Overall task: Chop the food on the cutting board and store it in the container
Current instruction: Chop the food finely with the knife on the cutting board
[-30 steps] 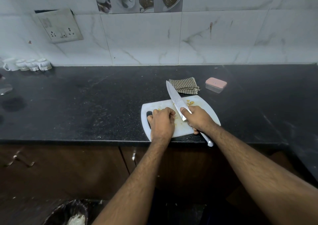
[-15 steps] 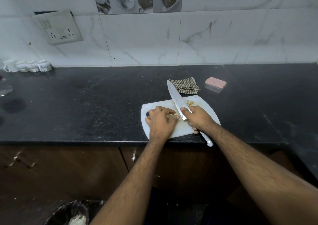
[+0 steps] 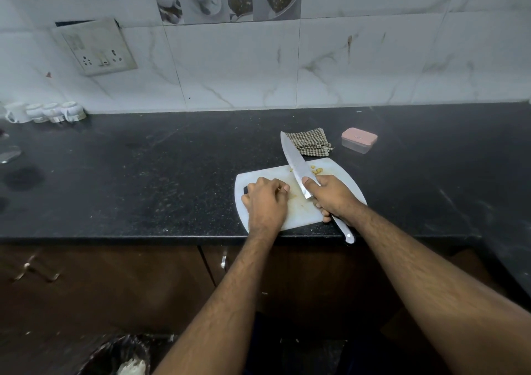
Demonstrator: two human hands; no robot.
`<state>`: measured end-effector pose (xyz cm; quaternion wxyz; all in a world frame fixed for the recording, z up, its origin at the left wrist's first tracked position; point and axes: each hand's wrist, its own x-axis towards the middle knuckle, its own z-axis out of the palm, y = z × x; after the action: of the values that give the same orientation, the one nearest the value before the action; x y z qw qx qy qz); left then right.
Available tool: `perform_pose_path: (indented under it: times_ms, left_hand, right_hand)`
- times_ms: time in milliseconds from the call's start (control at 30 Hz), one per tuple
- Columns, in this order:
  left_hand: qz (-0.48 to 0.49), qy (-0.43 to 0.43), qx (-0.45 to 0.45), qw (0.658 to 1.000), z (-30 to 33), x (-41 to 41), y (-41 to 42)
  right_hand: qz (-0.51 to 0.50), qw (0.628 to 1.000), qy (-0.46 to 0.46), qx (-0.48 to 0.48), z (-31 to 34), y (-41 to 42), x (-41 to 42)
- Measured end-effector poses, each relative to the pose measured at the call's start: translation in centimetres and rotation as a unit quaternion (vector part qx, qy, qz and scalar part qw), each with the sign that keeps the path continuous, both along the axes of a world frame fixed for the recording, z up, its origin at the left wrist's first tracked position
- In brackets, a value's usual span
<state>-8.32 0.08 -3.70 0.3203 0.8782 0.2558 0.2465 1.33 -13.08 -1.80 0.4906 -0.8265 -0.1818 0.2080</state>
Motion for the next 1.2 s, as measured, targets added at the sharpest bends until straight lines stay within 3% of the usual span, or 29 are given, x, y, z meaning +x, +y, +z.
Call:
perform_pose_path:
  times_ms: [167, 333, 567, 767, 1200]
  left_hand:
    - [0.013, 0.059, 0.039, 0.997, 0.1, 0.4, -0.3]
    - [0.048, 0.030, 0.036, 0.998, -0.1, 0.3, -0.4]
    - [0.003, 0.030, 0.061, 0.998, 0.0, 0.1, -0.5]
    - [-0.044, 0.089, 0.145, 0.984, 0.8, 1.4, -1.9]
    - [-0.020, 0.072, 0.062, 0.995, 1.1, 3.7, -2.8]
  right_hand:
    - [-0.020, 0.998, 0.044, 0.034, -0.3, -0.3, 0.5]
    - [-0.023, 0.996, 0.065, 0.060, -0.2, -0.6, 0.6]
    - [-0.059, 0.983, 0.079, 0.158, 0.4, -1.7, -0.2]
    - [-0.017, 0.988, 0.078, 0.134, 0.8, -1.8, -0.2]
    - [-0.011, 0.989, 0.065, 0.134, 0.4, -1.7, 0.2]
